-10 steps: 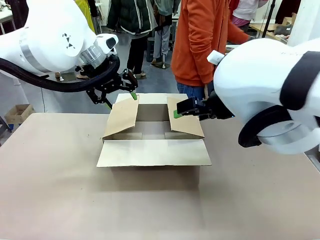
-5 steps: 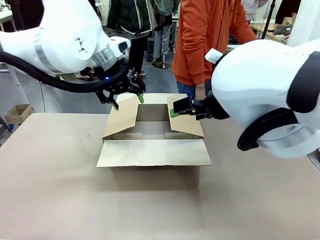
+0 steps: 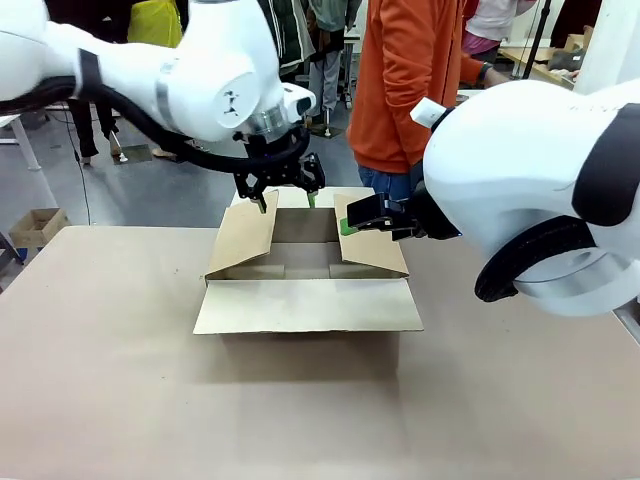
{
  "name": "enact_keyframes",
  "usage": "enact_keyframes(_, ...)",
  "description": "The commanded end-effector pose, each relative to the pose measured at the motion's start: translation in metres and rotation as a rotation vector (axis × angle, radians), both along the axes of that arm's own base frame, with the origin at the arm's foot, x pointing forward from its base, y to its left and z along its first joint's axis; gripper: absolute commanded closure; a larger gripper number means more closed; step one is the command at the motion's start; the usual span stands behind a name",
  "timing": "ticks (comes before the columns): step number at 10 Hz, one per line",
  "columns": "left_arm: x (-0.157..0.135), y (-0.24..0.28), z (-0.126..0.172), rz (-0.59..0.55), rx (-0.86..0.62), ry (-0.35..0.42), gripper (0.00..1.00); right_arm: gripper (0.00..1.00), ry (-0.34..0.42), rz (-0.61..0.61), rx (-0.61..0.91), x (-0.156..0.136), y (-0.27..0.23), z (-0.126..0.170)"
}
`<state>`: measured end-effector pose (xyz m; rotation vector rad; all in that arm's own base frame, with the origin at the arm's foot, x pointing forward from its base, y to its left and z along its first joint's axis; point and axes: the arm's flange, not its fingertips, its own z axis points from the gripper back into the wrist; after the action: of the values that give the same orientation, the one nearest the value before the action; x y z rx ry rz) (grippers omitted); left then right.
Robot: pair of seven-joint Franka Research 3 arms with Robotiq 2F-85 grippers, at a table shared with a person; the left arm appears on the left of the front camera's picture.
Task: Pack the gift set into the box.
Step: Place both hands on the side flaps of the Package Box and spread them outward.
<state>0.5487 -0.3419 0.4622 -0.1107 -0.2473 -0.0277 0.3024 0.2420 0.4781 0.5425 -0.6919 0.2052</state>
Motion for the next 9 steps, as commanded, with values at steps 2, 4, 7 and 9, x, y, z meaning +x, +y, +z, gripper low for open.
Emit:
enact_keyframes(2,0.027,-0.025,-0.008,0.153,0.149,0.067,0.0,0.0,-0.006,-0.008,0.013,0.001,0.0,0.0)
enact_keyframes(4,0.029,-0.02,-0.027,0.176,0.219,0.062,0.0,0.0,-0.006,-0.008,0.013,0.001,0.0,0.0)
enact_keyframes(7,0.031,-0.01,-0.041,0.178,0.332,0.022,0.0,0.0,-0.006,-0.008,0.013,0.001,0.0,0.0)
enact_keyframes(9,0.031,-0.004,-0.042,0.164,0.35,0.032,0.0,0.0,-0.006,-0.008,0.013,0.001,0.0,0.0)
